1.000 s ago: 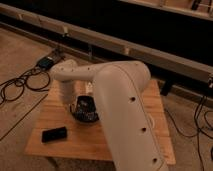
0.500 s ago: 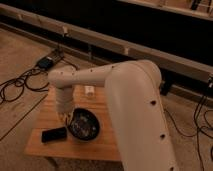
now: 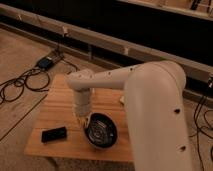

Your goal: Drag the ceramic bowl in a circle

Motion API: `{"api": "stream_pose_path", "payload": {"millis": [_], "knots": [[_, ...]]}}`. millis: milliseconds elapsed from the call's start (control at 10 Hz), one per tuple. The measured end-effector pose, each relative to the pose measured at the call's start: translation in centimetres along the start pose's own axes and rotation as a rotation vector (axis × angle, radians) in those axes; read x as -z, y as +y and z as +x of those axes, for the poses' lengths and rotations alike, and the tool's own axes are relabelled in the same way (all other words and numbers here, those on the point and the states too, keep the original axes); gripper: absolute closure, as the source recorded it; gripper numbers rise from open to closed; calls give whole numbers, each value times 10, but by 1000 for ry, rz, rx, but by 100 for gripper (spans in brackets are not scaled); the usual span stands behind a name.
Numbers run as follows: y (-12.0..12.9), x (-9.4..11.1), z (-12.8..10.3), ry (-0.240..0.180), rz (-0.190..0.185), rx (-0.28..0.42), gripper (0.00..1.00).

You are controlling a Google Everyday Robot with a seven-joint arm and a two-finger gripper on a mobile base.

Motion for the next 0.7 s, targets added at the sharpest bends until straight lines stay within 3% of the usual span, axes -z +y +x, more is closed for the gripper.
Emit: {"api": "stream_pose_path", "payload": {"millis": [100, 300, 500, 700], "knots": [[-21, 6, -16, -33, 17, -39, 100], [-38, 16, -45, -91, 38, -55, 100], [-37, 22, -73, -137, 72, -11, 100], [-15, 22, -97, -161, 104, 69, 100]]}}
